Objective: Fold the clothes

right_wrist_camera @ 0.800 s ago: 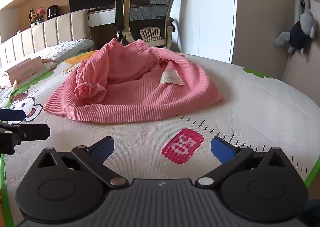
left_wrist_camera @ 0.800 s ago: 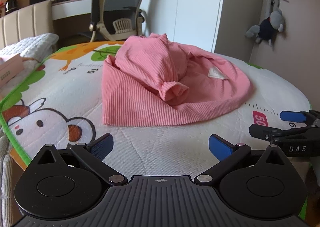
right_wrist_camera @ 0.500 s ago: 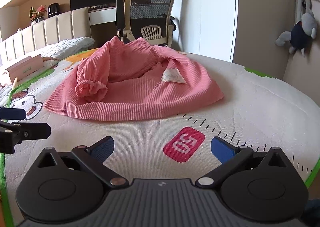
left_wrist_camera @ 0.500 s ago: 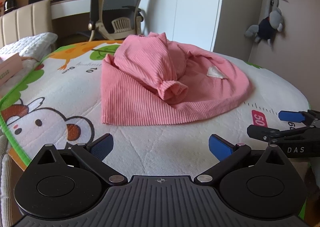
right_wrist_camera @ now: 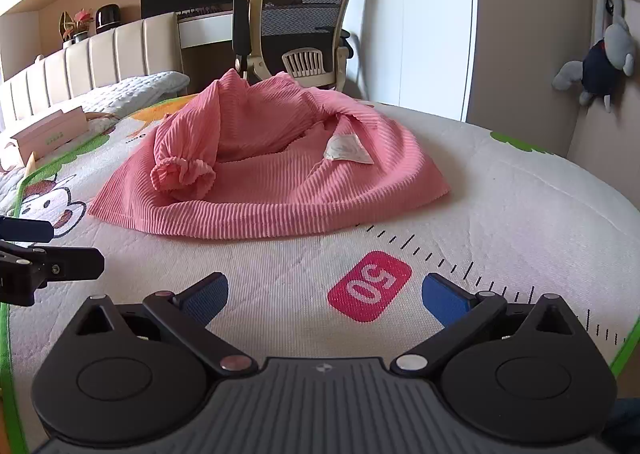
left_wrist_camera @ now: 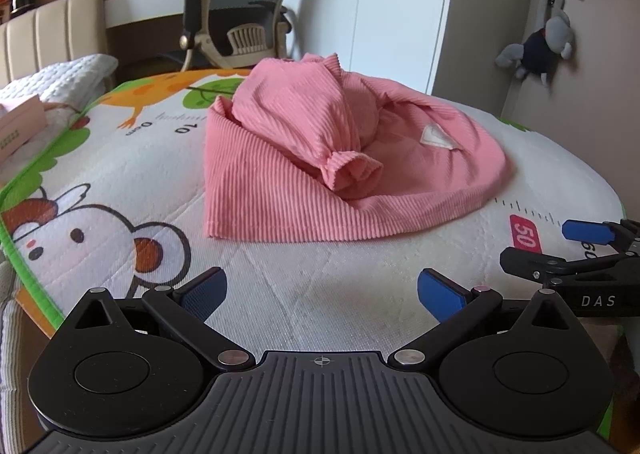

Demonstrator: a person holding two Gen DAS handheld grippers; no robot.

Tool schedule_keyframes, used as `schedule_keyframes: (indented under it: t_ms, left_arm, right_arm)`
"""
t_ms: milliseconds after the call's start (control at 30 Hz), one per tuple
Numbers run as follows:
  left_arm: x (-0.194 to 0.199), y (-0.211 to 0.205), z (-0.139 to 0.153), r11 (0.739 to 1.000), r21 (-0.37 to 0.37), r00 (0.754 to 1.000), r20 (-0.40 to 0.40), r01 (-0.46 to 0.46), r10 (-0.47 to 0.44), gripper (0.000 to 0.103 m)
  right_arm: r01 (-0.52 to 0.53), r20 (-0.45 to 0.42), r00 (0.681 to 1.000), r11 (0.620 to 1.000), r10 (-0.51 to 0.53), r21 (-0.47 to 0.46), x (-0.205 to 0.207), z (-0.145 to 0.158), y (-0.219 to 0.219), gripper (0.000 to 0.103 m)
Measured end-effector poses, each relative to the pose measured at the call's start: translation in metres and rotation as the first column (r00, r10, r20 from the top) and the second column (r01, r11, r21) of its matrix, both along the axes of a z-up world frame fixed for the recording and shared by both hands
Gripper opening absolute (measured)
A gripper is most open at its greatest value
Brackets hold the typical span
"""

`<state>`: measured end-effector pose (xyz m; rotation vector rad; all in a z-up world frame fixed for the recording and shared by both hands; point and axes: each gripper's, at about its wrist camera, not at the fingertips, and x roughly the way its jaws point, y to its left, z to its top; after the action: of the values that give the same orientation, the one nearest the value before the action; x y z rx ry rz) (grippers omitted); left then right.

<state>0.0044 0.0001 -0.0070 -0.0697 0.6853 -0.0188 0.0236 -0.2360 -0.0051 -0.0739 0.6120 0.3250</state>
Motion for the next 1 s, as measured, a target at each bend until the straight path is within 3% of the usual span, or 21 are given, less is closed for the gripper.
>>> schedule_keyframes:
  t_ms: [1000]
  left_arm:
    - [-0.0002, -0.0010, -0.0017, 1.000, 0.002, 1.000, -0.008, 0.004, -0.004, 0.103]
  right_arm:
    - [-0.001, -0.008, 1.000, 1.000, 0.001, -0.003, 0.0002, -0.0019, 0.0006, 0.103]
